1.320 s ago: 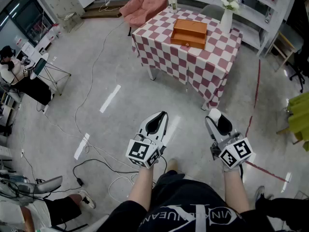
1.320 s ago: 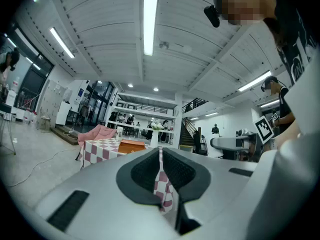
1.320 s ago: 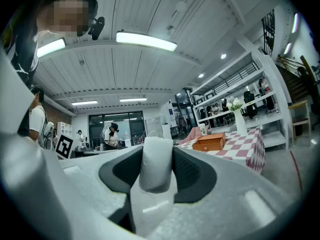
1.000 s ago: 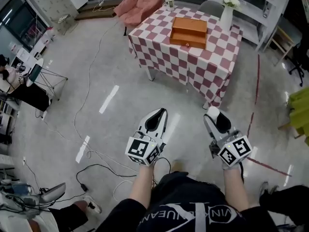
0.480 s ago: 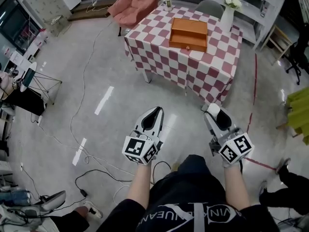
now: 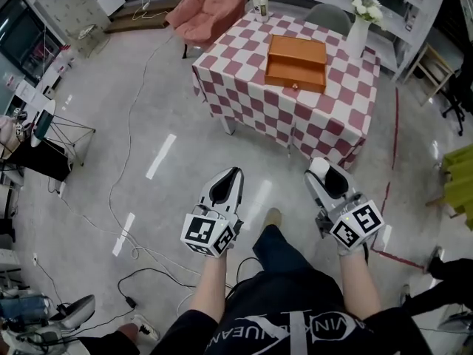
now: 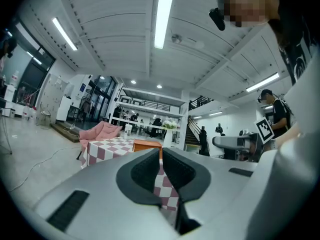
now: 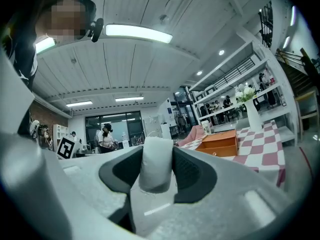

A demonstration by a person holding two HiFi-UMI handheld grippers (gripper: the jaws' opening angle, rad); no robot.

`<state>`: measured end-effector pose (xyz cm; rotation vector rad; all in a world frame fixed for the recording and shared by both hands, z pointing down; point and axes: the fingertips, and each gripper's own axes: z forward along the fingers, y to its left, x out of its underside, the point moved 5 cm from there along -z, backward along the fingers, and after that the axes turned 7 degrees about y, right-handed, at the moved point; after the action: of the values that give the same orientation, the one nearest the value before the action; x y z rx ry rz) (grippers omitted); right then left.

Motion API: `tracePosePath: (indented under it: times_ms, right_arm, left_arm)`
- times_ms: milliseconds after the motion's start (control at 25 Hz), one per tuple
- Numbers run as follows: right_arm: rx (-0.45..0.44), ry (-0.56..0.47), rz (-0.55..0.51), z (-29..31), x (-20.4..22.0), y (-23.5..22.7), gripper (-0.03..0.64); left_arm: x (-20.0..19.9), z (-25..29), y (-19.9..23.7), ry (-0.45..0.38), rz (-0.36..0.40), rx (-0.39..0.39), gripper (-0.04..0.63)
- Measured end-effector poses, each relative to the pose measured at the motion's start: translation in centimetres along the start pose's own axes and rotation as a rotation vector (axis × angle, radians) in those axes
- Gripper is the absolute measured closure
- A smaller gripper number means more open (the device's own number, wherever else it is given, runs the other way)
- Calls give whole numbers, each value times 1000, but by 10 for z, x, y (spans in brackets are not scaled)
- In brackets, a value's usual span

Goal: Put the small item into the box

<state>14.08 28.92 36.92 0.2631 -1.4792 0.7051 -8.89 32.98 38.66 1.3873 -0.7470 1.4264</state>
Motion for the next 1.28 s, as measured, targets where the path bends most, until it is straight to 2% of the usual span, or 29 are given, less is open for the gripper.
tracePosePath:
  times_ms: [600,920,1280]
  right_arm:
    - [-2,55,37,101,-9,-58,434]
    - [26,81,69,137,-12,-103,434]
    - [2,74,64,166,-24,-137,434]
  left_arm:
    - [-25,82,77,31,-26,-1,571]
    - [-32,145,94,55,-20,60,571]
    - [-37,198,106,69,-20,90,571]
